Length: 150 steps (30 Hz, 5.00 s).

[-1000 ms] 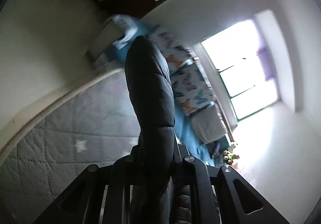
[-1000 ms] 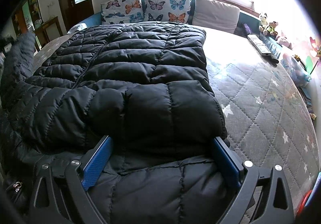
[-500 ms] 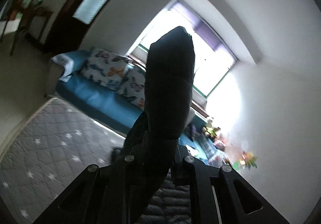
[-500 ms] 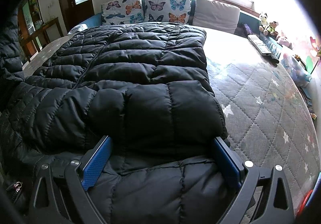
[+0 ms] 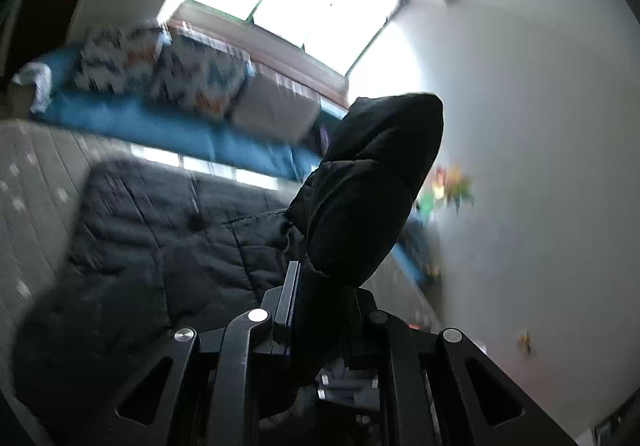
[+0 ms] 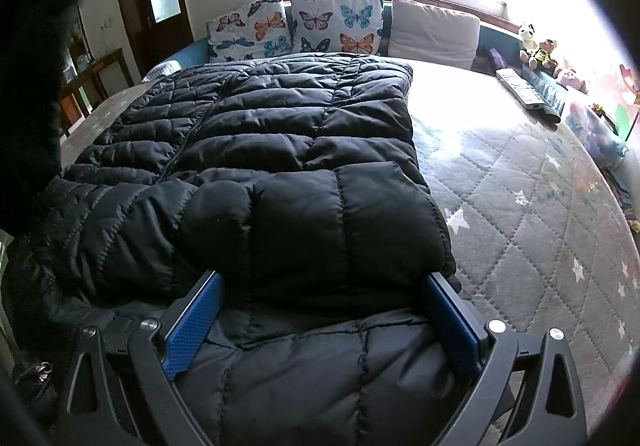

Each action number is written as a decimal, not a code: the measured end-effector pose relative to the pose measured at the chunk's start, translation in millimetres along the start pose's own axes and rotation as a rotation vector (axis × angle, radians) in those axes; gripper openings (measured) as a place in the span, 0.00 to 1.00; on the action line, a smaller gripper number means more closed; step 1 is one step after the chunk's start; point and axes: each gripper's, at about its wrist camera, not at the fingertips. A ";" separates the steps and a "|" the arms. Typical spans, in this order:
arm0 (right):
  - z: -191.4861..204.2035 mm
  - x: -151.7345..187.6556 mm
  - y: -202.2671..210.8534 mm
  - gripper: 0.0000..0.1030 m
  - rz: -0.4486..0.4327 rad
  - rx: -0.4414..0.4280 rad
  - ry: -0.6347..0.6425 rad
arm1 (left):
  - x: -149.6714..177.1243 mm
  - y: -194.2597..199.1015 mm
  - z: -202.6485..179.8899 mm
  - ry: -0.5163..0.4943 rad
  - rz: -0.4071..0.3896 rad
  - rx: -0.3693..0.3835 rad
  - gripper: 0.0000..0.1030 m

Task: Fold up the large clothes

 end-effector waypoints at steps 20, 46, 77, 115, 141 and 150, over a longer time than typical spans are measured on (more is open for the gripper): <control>-7.0 1.0 9.5 1.00 -0.050 -0.051 -0.052 | 123.0 -140.6 45.0 0.099 0.290 0.100 0.60; 56.7 -64.6 72.3 1.00 -0.227 -0.214 0.071 | -29.1 33.9 143.6 -0.021 0.106 -0.290 0.72; 38.4 -7.6 48.2 1.00 -0.008 -0.094 0.115 | 80.4 -20.8 106.8 -0.324 0.288 -0.151 0.77; 62.9 -15.3 3.9 0.96 0.062 -0.194 0.213 | 84.1 -107.4 122.5 -0.326 0.369 -0.119 0.76; 64.1 -12.8 3.2 0.97 0.052 -0.196 0.211 | 78.4 -81.8 103.8 -0.405 0.327 -0.161 0.82; 62.0 -13.5 2.9 0.98 0.049 -0.206 0.202 | 49.6 6.0 136.2 -0.332 0.204 -0.254 0.81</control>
Point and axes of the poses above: each gripper's, at about its wrist camera, not at the fingertips, and y roughly against the way its jaws point, z to its left, x to its underside, and after that the axes turned 11 degrees about -z, right-handed
